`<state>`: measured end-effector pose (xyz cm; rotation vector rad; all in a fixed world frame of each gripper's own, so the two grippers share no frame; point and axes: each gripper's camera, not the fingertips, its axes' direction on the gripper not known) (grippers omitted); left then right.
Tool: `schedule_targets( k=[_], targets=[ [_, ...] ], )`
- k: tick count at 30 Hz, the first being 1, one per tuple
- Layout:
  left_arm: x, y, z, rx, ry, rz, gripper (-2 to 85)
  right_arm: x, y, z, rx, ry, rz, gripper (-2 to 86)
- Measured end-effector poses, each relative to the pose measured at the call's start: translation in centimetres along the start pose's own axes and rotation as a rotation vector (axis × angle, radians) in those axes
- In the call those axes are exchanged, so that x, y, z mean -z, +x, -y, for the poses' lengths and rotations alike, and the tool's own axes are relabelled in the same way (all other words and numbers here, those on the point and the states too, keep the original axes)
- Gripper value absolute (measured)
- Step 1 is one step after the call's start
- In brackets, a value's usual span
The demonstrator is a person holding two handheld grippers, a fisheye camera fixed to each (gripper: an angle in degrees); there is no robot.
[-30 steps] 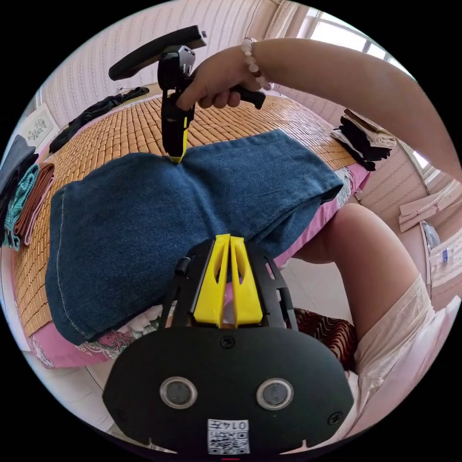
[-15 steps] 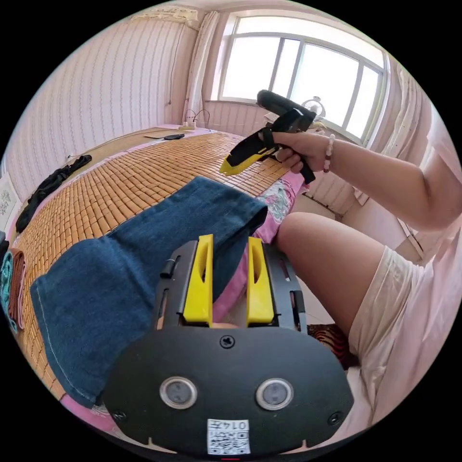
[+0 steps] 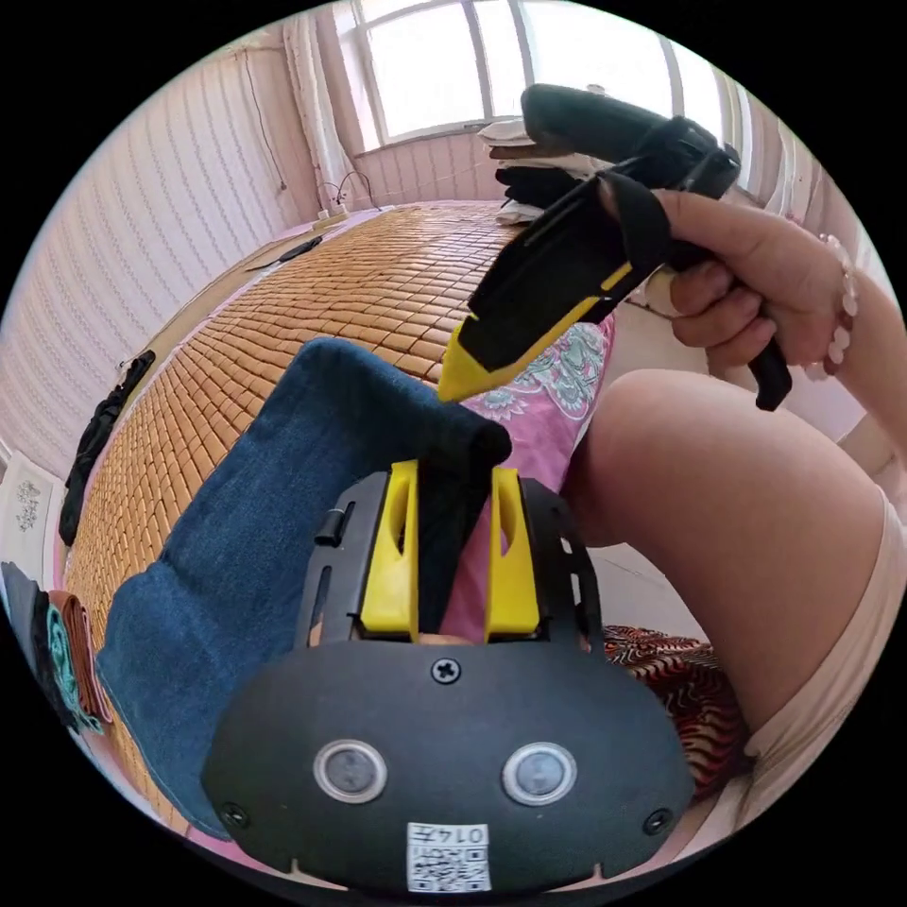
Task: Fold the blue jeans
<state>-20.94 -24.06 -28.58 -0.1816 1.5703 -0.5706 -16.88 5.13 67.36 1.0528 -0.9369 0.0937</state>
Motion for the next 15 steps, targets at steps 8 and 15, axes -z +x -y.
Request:
schedule_targets(
  k=[8,15],
  targets=[
    [2.4,-3.7,-2.6,0.241,0.167,-0.163,1.3,-2.6,10.0,-0.4,-0.125,0.156,0.094,18.9],
    [5.7,-3.1,-4.1,0.152,0.208,-0.209,-0.2,-8.1,16.7,1.9,-0.172,0.125,0.438,5.1]
  ],
)
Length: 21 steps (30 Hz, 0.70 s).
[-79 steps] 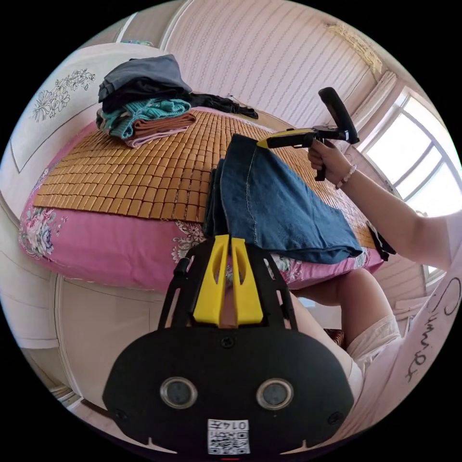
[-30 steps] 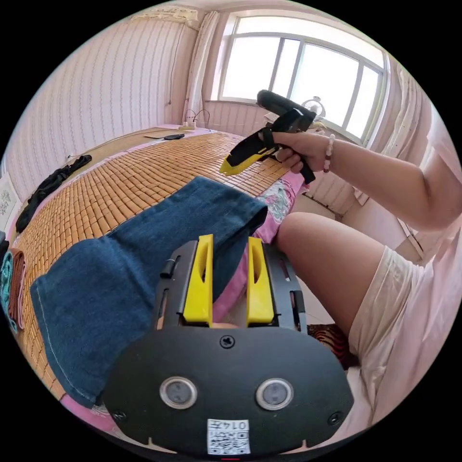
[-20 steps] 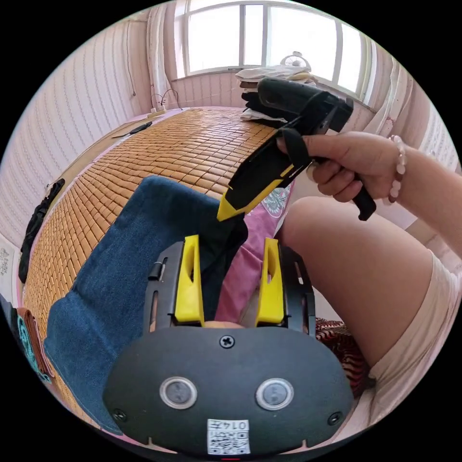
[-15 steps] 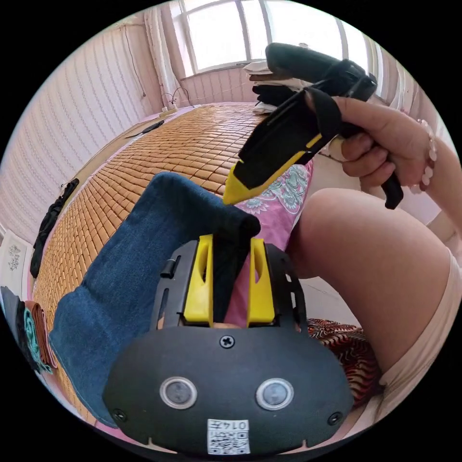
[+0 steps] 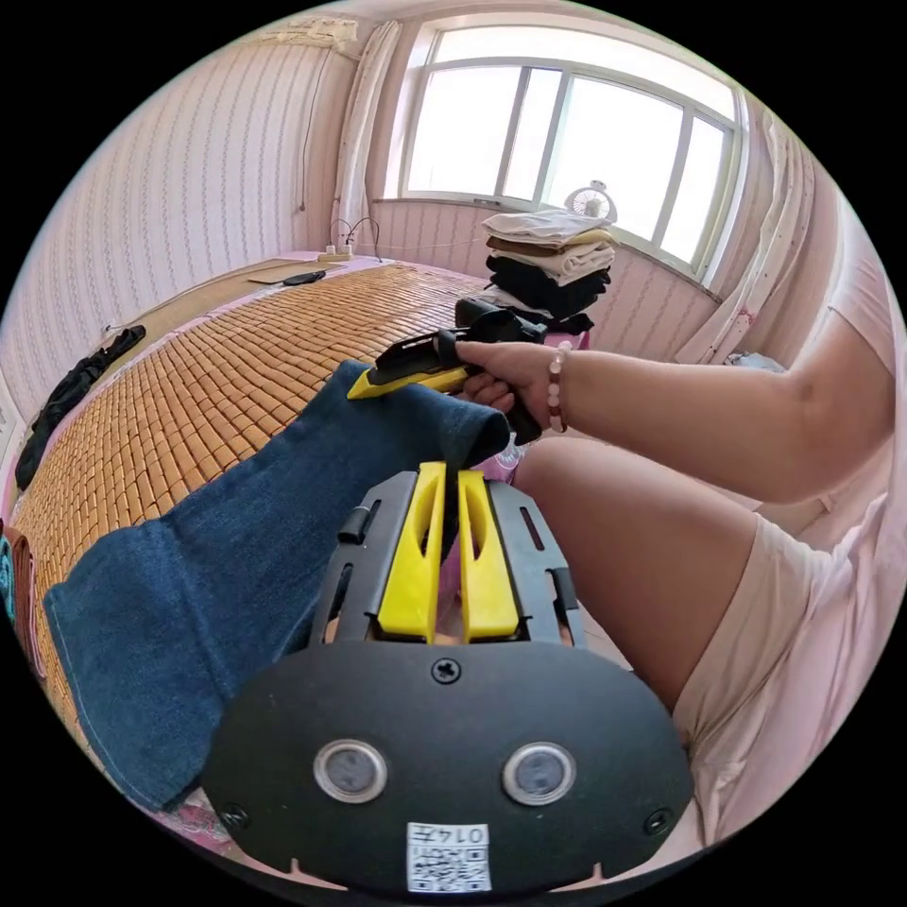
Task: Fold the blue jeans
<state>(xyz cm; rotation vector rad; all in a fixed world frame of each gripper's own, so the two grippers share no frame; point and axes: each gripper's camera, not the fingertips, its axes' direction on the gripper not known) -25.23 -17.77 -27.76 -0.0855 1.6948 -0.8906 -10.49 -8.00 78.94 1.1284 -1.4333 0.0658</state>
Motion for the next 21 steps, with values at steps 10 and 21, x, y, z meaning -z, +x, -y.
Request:
schedule_targets(
  k=[10,21],
  targets=[
    [-1.0,4.3,5.0,-0.091,0.171,-0.256,-0.5,14.2,-1.6,-9.2,0.119,0.243,-0.113,3.0],
    [11.8,-7.1,-1.4,0.246,0.276,0.014,5.9,-6.3,-11.1,-2.8,0.399,0.052,0.06,7.8]
  ],
)
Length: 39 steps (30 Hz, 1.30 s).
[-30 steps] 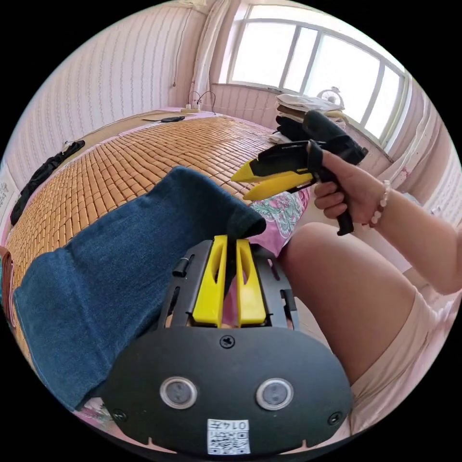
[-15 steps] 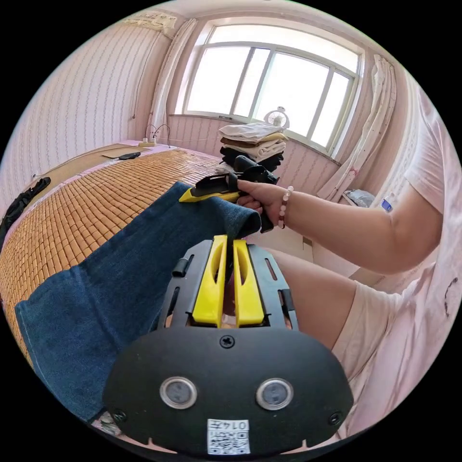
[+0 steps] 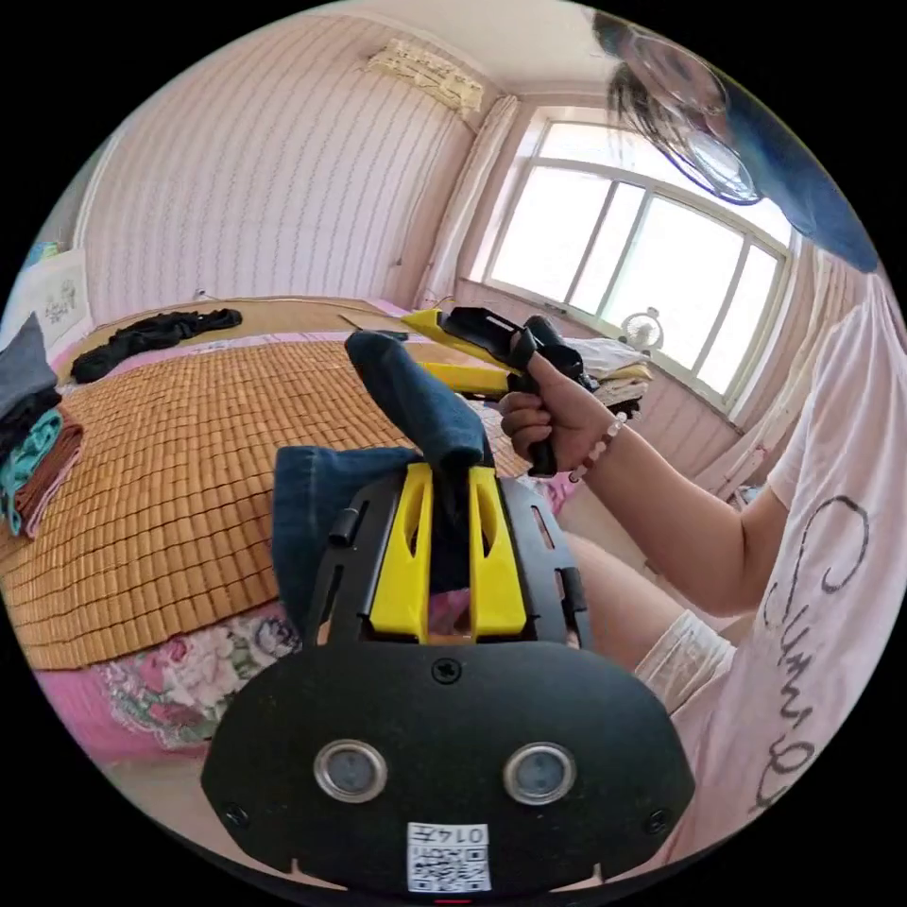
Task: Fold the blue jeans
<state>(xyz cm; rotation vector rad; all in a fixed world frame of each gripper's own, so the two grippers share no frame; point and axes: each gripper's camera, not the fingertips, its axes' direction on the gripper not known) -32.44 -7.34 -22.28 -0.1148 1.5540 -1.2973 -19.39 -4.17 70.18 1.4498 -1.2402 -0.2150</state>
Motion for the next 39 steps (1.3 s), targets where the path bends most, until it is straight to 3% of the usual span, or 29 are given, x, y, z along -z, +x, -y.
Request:
schedule_targets(
  k=[2,5,9,12,14,16,19,22,24,29,32,39],
  targets=[
    [3.1,-5.1,-2.1,0.116,-0.111,0.278,7.2,-8.2,2.6,1.3,0.003,-0.15,0.056,2.7],
    [5.7,-9.6,-4.5,0.222,-0.131,0.419,6.7,-9.1,3.9,0.1,0.011,-0.208,-0.019,0.8],
    [4.5,-11.9,-5.1,0.286,-0.139,0.395,6.5,-6.1,3.3,-3.5,0.035,-0.306,-0.268,0.0],
    [0.7,-12.9,-4.3,0.295,-0.149,0.244,6.3,-6.6,3.5,-7.0,-0.032,-0.495,-0.402,-0.3],
    [-3.7,-14.2,-4.3,0.289,-0.304,0.271,5.1,-9.3,4.5,-9.4,-0.05,-0.615,-0.506,-0.4],
    [-6.8,-15.3,-4.8,0.268,-0.425,0.298,4.9,-10.5,5.2,-10.1,-0.036,-0.601,-0.551,-0.4],
    [-6.8,-16.0,-3.7,0.264,-0.45,0.289,6.0,-9.3,4.4,-9.2,-0.037,-0.555,-0.488,0.1],
    [-4.9,-16.1,-2.4,0.223,-0.388,0.422,10.6,-3.0,3.2,-8.4,-0.047,-0.239,-0.378,5.9],
    [-4.7,-16.5,-2.3,0.16,-0.345,0.478,14.9,0.2,4.6,-8.3,-0.144,-0.112,-0.422,12.8],
    [-7.7,-21.9,-2.6,0.319,-0.334,0.254,22.4,1.3,7.6,-8.1,-0.257,-0.072,-0.535,17.8],
    [-11.1,-23.7,-2.2,0.336,-0.437,0.14,22.9,-1.3,8.8,-7.9,-0.239,-0.185,-0.529,16.9],
    [-13.7,-24.8,-1.9,0.292,-0.347,0.121,23.9,-0.7,8.9,-8.8,-0.206,-0.106,-0.482,13.6]
  ],
)
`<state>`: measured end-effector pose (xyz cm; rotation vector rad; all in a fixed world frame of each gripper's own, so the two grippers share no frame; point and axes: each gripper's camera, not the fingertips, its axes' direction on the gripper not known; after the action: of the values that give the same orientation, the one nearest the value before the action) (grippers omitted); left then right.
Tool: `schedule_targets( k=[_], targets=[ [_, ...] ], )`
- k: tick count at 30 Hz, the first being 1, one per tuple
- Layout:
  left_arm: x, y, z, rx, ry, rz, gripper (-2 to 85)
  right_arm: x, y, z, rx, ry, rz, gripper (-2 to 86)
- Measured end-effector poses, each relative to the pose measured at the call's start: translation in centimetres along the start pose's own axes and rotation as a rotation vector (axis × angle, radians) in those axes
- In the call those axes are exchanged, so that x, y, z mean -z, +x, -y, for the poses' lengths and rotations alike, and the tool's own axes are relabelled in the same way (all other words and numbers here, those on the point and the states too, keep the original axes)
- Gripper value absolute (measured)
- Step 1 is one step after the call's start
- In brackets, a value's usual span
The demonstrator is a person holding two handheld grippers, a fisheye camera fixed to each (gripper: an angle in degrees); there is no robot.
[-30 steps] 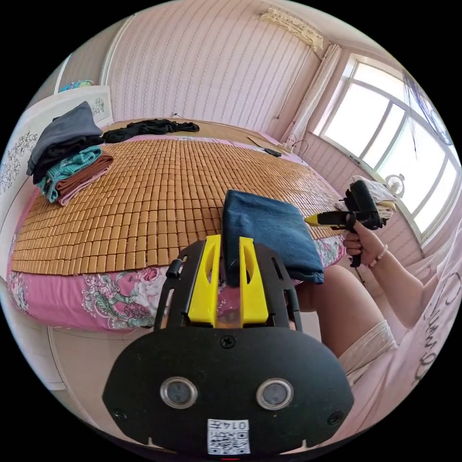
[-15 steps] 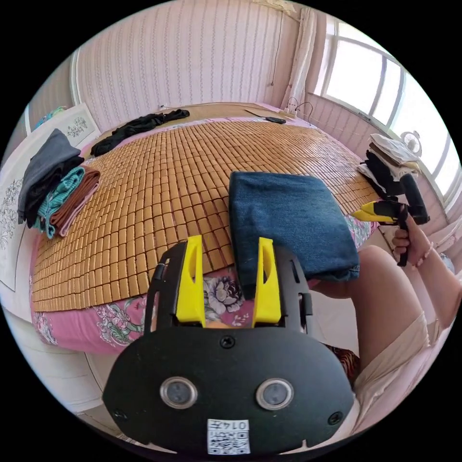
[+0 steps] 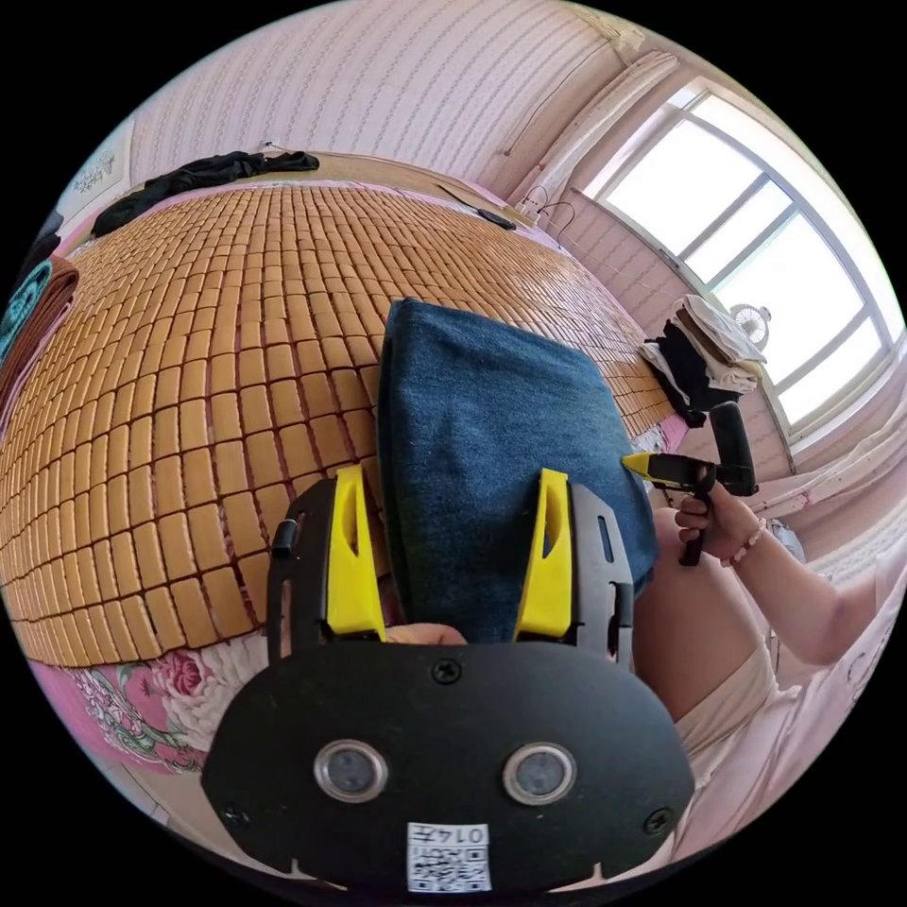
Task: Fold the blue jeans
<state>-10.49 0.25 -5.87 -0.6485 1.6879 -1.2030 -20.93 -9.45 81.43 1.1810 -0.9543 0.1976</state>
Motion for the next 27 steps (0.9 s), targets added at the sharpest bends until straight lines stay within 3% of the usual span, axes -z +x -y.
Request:
schedule_targets(
  k=[4,8,16,21,27],
  targets=[
    [-0.7,-0.3,0.9,0.002,-0.01,0.008,23.4,0.8,0.4,0.2,-0.047,-0.015,0.059,13.1],
    [-1.1,-1.0,2.0,-0.024,-0.036,-0.001,20.9,1.1,-2.3,0.5,0.02,-0.038,-0.084,13.6],
    [-2.4,-2.2,4.3,-0.018,-0.061,-0.069,16.8,3.5,-1.6,0.9,-0.035,-0.048,-0.003,9.4],
    [-1.8,-2.4,5.5,-0.049,-0.046,-0.068,11.3,6.8,-6.2,2.1,0.111,-0.064,-0.083,5.7],
    [-5.6,0.3,11.6,-0.056,-0.05,-0.145,8.3,13.7,-7.1,12.8,0.277,-0.143,-0.238,5.1]
  ],
)
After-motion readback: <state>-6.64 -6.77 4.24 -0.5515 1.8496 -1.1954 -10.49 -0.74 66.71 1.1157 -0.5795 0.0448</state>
